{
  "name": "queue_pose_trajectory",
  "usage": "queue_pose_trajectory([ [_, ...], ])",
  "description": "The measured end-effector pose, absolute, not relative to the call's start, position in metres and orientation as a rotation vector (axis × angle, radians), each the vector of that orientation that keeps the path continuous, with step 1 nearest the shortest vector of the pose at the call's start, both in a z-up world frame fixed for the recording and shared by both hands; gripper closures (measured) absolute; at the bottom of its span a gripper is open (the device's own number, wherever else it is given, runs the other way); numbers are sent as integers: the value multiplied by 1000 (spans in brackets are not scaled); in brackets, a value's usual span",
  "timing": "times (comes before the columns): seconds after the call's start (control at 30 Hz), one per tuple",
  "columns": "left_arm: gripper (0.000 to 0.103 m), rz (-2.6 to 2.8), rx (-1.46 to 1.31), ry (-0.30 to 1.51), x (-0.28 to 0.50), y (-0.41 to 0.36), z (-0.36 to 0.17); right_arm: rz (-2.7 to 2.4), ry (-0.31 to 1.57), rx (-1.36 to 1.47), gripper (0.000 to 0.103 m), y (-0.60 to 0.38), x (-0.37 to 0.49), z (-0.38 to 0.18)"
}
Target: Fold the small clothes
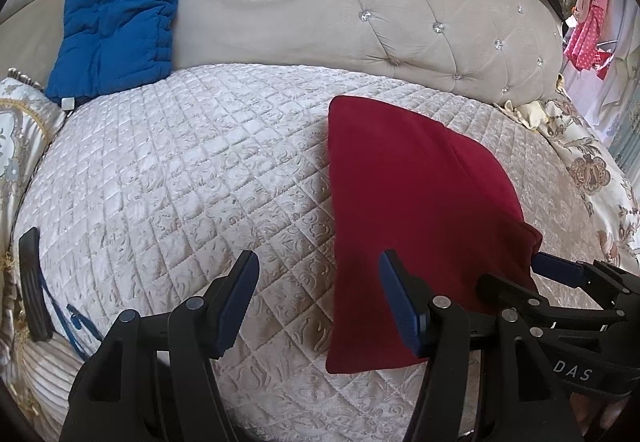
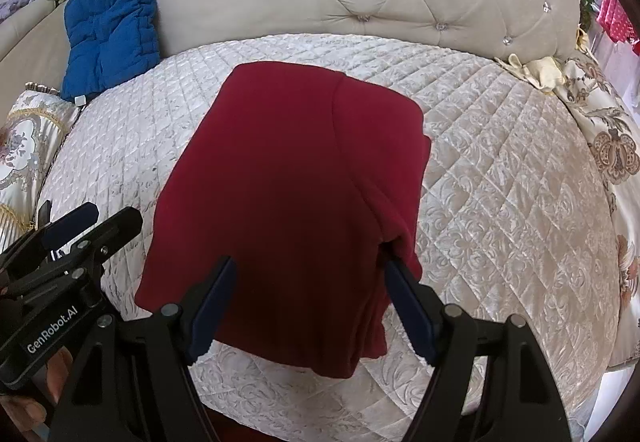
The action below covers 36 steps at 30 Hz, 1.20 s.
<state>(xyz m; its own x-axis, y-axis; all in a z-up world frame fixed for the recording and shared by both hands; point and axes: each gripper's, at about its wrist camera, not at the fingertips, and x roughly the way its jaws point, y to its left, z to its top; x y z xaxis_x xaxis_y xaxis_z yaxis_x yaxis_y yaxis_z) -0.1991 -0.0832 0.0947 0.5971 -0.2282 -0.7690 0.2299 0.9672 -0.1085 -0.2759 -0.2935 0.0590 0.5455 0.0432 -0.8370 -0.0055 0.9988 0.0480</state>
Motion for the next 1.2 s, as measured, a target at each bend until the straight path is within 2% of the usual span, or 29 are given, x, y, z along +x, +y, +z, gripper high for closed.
queue_pose_trajectory([
  [1.2,63,-281,0,886,-193,-85,88,38,999,50,23,-289,-267,54],
])
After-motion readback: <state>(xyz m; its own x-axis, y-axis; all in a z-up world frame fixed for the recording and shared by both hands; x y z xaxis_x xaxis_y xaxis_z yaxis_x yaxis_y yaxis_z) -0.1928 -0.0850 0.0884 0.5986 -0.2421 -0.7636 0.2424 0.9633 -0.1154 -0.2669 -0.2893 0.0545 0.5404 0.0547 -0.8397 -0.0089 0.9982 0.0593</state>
